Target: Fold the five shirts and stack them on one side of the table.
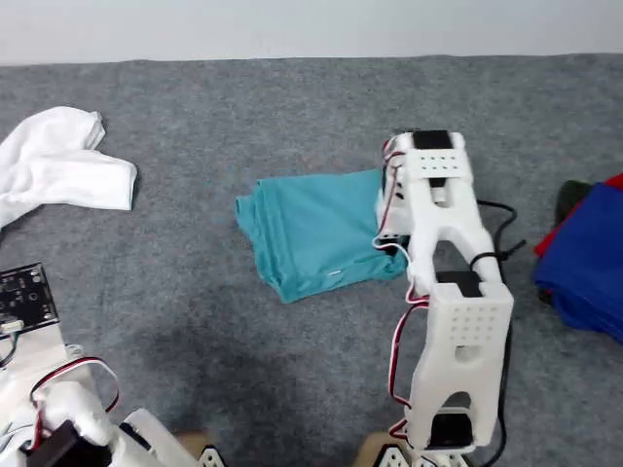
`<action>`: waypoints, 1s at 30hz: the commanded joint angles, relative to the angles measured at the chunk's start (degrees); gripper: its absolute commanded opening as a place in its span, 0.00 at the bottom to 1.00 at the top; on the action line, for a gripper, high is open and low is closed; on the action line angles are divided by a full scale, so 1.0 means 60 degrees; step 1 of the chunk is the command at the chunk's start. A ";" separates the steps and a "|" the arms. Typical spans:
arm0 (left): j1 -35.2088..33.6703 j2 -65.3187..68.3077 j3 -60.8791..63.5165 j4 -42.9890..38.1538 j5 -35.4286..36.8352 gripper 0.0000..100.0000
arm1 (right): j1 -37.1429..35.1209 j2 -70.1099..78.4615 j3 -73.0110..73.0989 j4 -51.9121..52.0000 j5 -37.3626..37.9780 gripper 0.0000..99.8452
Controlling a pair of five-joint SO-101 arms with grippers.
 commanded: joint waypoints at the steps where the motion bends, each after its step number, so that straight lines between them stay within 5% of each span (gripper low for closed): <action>1: -0.0044 -0.0029 -0.0374 0.0059 -0.0044 0.00 | 0.0447 -0.0696 -0.0103 -0.0403 0.1495 0.01; 9: -0.0044 -0.0029 -0.0374 0.0073 -0.0044 0.00 | 0.1282 -0.0711 -0.0103 -0.2176 0.4952 0.01; 17: -0.0044 -0.0029 -0.0374 0.0073 -0.0044 0.00 | 0.1575 -0.0696 -0.0103 -0.4359 0.6974 0.01; 25: -0.0044 -0.0029 -0.0374 0.0073 -0.0044 0.00 | 0.1355 -0.0784 -0.0088 -0.5106 0.7150 0.02; 30: -0.0044 -0.0029 -0.0344 0.0059 -0.0044 0.00 | 0.1341 -0.1136 -0.0088 -0.3949 0.6418 0.18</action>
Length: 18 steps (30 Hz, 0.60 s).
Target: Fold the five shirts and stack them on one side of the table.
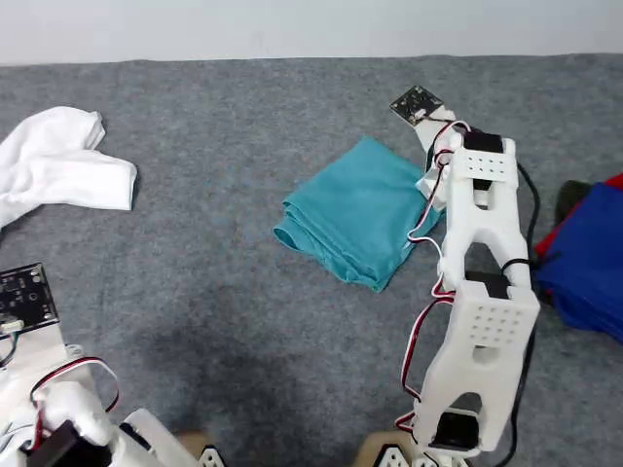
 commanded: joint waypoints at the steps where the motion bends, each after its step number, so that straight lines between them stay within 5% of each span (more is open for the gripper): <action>1: -0.0044 -0.0029 -0.0315 0.0044 -0.0044 0.00 | -0.0066 -0.1048 -0.0088 0.0667 -0.0674 0.21; 6: -0.0044 -0.0029 -0.0300 0.0029 -0.0044 0.00 | -0.0110 -0.1795 -0.0088 0.1326 -0.0835 0.22; 12: -0.0044 -0.0015 -0.0300 0.0029 -0.0044 0.00 | -0.0960 -0.2806 -0.0088 0.2190 -0.3018 0.21; 18: -0.0044 -0.0015 -0.0300 0.0015 -0.0015 0.00 | -0.2659 -0.2278 -0.0044 0.1648 -0.4249 0.00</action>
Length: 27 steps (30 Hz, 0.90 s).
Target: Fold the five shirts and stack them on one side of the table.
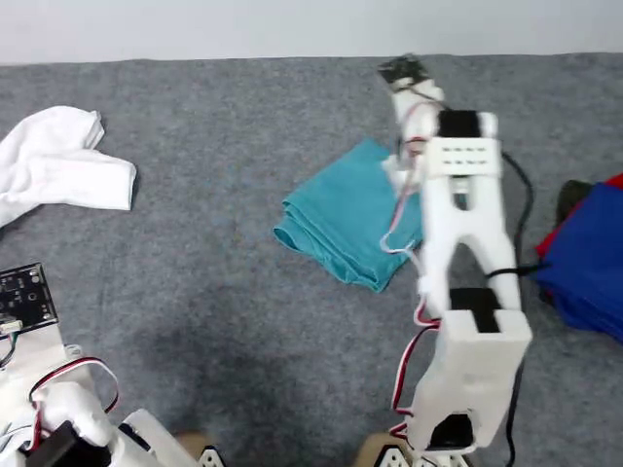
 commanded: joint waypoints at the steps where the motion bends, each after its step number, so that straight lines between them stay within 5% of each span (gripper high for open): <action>1: -0.0044 -0.0015 -0.0300 0.0015 -0.0015 0.00 | -0.0960 0.0095 -0.0073 -0.0696 -0.0557 0.02; 10: -0.0044 -0.0015 -0.0286 0.0015 -0.0029 0.00 | -0.2410 0.2308 -0.0117 -0.2733 -0.1333 0.01; 20: -0.0044 -0.0029 0.0315 -0.0190 -0.0029 0.00 | -0.3582 0.2674 -0.0117 -0.1385 -0.1597 0.01; 27: -0.0044 -0.0029 0.0330 -0.0190 -0.0029 0.00 | -0.3377 0.1897 -0.0278 -0.0974 -0.1568 0.01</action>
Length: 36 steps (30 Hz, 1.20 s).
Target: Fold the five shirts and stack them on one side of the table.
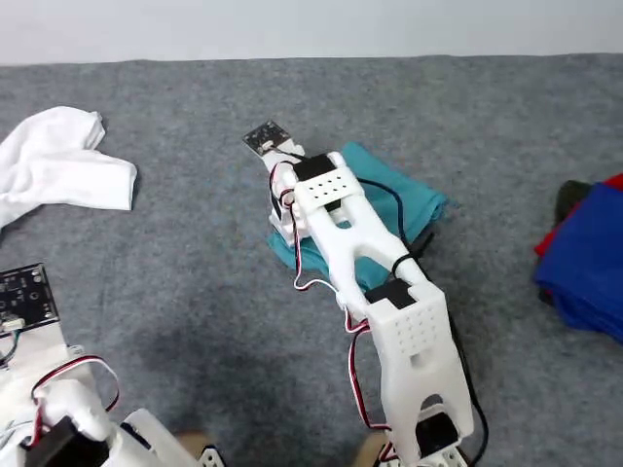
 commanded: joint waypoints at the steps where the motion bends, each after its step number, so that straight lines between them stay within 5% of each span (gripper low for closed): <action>1: -0.0044 -0.0029 -0.0066 -0.0176 -0.0029 0.00 | 0.0168 -0.1136 -0.0278 0.0242 -0.0103 0.01; 5: -0.0044 -0.0029 -0.0081 -0.0176 -0.0029 0.00 | 0.0476 -0.2337 -0.0278 0.0799 -0.0190 0.01; 12: -0.0029 -0.0029 -0.0095 -0.0176 -0.0015 0.00 | 0.1150 -0.4212 -0.0278 0.2190 -0.2125 0.01; 21: -0.0073 -0.0029 -0.0110 -0.0176 0.0000 0.00 | 0.2249 -0.4593 -0.0278 0.4300 -0.5319 0.02; 27: -0.0044 -0.0029 -0.0286 -0.0220 0.0000 0.00 | 0.2938 -0.4432 -0.0220 0.4242 -0.7443 0.01; 36: -0.0059 -0.0029 -0.0242 -0.0850 0.0000 0.00 | 0.3480 -0.3392 -0.0220 0.4769 -0.7692 0.01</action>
